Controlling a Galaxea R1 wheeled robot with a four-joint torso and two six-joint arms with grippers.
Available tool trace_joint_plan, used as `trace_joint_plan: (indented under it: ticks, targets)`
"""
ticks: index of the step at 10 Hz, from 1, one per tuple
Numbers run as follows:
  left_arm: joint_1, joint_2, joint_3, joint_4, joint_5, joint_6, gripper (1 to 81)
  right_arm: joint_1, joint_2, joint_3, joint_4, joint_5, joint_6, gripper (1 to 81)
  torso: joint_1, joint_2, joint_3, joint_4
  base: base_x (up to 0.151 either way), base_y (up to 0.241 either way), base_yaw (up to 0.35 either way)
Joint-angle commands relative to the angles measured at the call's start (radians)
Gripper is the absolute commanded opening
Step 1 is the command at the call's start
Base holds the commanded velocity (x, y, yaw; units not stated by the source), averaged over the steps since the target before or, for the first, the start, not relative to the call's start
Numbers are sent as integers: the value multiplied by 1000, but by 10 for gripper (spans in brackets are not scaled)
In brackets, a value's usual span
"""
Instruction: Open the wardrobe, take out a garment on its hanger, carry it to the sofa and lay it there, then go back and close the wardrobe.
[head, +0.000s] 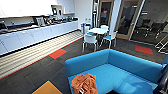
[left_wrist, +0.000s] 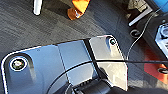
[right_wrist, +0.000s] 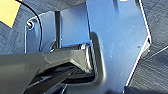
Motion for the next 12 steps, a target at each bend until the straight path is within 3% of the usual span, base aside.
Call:
trace_joint_plan:
  ticks: [1,12]
  targets:
    - [-49,-1,2,11,25,5,811,23,8,8,-1,-56,-4,811,1,0,0,0,0,0,0]
    - [52,19,-60,11,28,39,811,23,8,8,-1,-56,-4,811,1,-1,1,0,0,0,0]
